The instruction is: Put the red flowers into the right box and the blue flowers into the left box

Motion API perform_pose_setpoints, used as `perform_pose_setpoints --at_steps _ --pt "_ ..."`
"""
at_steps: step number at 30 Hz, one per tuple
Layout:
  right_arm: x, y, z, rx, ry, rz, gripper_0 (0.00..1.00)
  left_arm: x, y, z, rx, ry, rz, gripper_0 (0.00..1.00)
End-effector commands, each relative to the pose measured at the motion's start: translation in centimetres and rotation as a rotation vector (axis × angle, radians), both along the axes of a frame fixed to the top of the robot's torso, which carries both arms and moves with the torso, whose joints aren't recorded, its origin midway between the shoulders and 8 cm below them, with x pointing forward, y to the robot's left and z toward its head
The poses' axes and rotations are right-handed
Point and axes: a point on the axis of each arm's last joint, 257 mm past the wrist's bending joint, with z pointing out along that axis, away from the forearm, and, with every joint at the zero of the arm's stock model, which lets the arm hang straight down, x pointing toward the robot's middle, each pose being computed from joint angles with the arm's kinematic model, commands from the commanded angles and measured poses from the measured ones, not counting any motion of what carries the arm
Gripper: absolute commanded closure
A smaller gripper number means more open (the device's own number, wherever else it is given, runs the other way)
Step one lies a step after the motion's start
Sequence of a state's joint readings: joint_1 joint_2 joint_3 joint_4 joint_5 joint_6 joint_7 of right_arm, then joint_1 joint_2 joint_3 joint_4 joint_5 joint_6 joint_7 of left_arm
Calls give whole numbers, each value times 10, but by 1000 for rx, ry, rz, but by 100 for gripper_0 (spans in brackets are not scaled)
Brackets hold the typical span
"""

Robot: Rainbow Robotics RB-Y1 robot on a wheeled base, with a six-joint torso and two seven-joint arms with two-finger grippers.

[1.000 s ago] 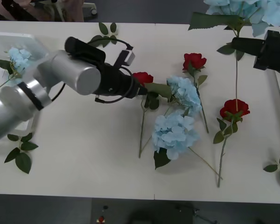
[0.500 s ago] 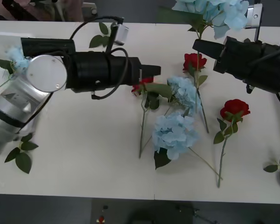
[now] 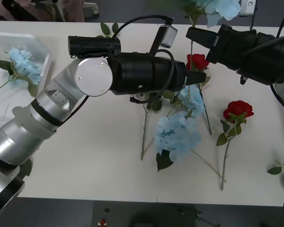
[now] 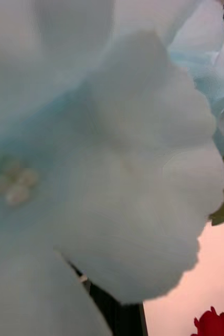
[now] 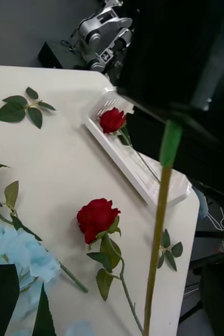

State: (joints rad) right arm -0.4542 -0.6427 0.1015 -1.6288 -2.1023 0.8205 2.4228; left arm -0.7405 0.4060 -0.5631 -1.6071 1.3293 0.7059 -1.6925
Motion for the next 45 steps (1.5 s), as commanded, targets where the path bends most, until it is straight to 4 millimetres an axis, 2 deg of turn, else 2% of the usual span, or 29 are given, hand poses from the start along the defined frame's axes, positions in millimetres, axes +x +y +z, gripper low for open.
perform_pose_setpoints --at_steps 1,2,3,4,5,17,21,26,27,28,30,31,34,37,39,42,44,45 --pt "-9 14 17 15 -7 37 100 -3 -17 20 -37 -54 -8 12" --pt "-9 14 17 15 -8 38 100 -4 -19 17 -41 -50 -8 41" --pt "-9 15 18 15 -10 38 100 -5 -21 16 -43 -46 -11 65" --pt "-9 16 17 13 -8 41 100 -6 -21 15 -46 -39 -10 97" --pt "-9 17 18 12 -11 44 100 -6 -22 14 -52 -25 -10 100" --pt "-11 24 17 15 3 56 100 0 -15 15 -53 -28 3 100" --pt "-11 25 18 18 8 58 100 4 -9 12 -42 -33 13 100" --pt "-11 25 18 19 13 60 100 13 11 7 -20 -27 36 100" --pt "-10 25 18 16 11 58 89 15 15 6 -19 -24 42 100" --pt "-10 25 17 3 5 56 53 20 28 3 -12 -7 58 100" --pt "-9 25 12 -20 1 54 34 26 45 -1 -8 18 77 100" --pt "-9 26 11 -40 -9 53 28 34 64 -3 2 23 104 100" --pt "-8 26 9 -61 -17 52 20 46 104 -6 15 54 153 100" --pt "-9 27 9 -62 -18 55 19 59 144 -8 54 55 206 100" --pt "-11 27 7 -68 -13 63 18 71 188 -9 98 51 267 100" --pt "-14 26 4 -70 18 79 18 86 267 -8 206 23 373 100" --pt "-18 24 -2 -67 95 102 18 88 321 -9 301 8 434 100" --pt "-20 22 -6 -69 135 112 18 88 340 -10 336 9 455 100"
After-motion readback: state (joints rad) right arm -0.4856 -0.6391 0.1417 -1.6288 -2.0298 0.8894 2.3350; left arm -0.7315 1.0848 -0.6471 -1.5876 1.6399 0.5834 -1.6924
